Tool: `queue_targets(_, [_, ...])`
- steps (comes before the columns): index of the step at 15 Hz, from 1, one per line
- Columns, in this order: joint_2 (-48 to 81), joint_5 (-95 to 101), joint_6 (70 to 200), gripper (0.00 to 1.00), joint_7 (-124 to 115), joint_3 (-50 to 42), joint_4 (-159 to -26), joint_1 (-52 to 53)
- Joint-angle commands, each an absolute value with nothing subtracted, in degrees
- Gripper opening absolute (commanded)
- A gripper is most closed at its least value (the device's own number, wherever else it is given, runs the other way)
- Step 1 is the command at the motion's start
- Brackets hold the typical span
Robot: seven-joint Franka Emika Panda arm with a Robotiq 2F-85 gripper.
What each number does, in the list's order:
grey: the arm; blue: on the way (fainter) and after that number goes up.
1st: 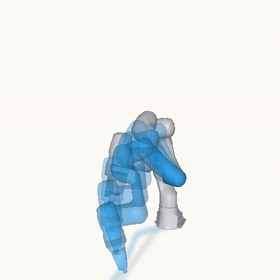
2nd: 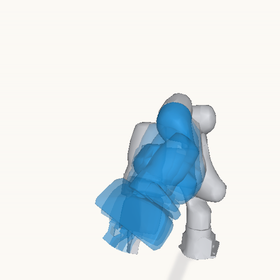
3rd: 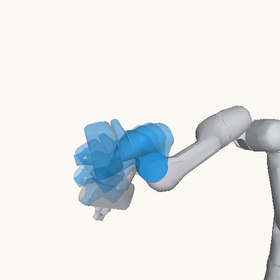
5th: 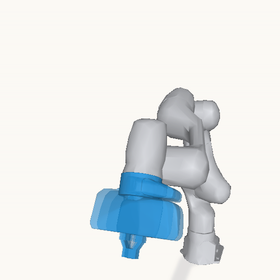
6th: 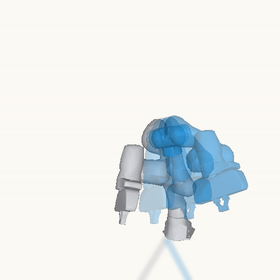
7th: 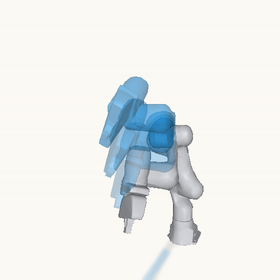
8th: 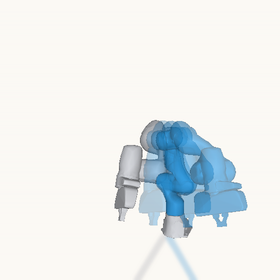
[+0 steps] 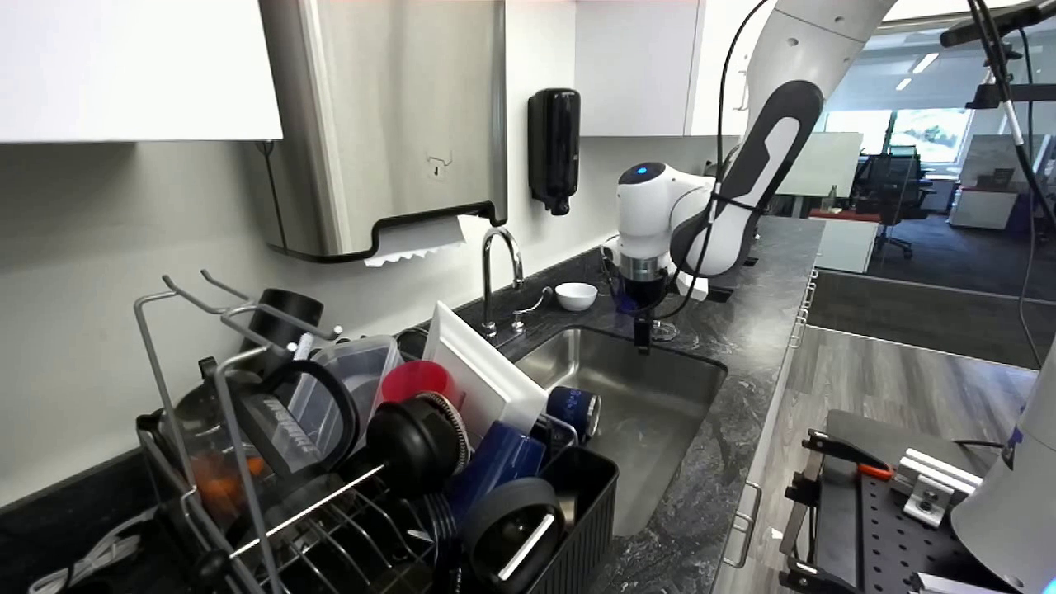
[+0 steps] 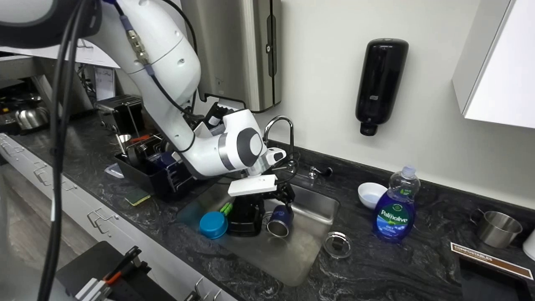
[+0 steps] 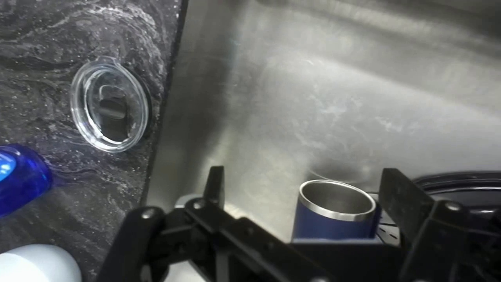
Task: Move the lid away from the edge of the counter
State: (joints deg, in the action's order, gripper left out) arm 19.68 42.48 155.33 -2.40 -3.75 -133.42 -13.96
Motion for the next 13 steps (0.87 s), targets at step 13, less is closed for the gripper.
queue_targets(13, [4.34, -2.47, 146.02, 1.0, 38.96, -2.93, -140.17, -12.11])
